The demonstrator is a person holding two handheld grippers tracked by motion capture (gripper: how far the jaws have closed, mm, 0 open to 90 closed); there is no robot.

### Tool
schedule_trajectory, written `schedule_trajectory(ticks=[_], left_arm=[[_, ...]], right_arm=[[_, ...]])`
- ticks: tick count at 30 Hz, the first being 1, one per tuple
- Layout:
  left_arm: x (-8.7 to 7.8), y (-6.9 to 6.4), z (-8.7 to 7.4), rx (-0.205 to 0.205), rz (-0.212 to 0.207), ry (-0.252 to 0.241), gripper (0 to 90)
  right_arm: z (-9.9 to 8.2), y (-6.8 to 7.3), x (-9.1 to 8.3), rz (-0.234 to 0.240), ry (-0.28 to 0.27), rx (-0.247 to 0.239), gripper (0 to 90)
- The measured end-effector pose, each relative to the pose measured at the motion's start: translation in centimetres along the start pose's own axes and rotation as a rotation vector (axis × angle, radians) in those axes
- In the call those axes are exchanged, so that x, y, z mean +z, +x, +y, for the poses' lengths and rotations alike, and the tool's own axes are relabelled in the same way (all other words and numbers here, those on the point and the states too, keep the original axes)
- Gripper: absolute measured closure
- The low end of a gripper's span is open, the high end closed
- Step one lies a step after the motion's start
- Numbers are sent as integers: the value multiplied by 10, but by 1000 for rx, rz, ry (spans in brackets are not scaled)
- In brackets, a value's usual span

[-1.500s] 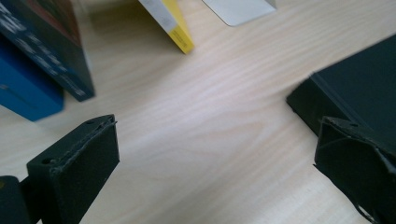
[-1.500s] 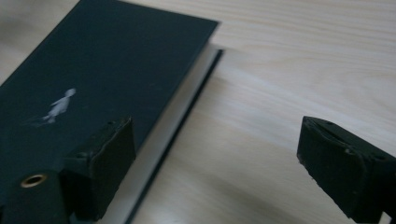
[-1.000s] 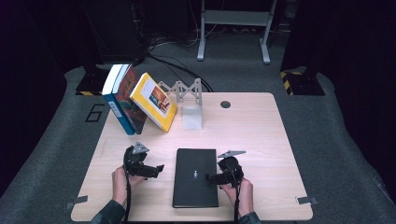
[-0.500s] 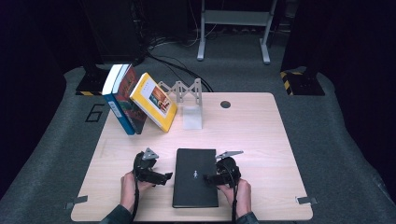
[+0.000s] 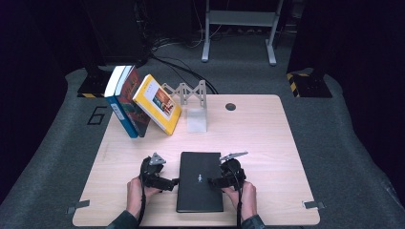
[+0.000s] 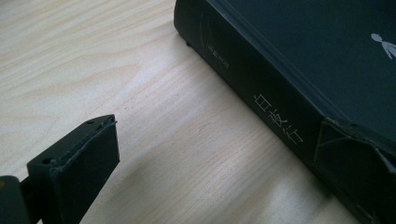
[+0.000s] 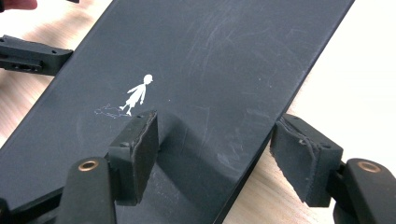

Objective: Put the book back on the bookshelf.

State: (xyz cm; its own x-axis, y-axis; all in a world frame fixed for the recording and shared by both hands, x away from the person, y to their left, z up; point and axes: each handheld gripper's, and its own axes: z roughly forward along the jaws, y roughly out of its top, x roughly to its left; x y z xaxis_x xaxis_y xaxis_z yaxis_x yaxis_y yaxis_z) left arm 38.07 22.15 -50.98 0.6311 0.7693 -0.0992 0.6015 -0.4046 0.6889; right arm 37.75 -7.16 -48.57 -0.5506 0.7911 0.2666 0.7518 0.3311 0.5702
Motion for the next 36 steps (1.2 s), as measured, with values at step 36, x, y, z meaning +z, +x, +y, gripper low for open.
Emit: schedule_trajectory(ticks=[36], left_arm=[[-4, 3, -4, -65, 6, -15, 1]], right_arm=[[43, -9, 22, 21, 60, -62, 353]])
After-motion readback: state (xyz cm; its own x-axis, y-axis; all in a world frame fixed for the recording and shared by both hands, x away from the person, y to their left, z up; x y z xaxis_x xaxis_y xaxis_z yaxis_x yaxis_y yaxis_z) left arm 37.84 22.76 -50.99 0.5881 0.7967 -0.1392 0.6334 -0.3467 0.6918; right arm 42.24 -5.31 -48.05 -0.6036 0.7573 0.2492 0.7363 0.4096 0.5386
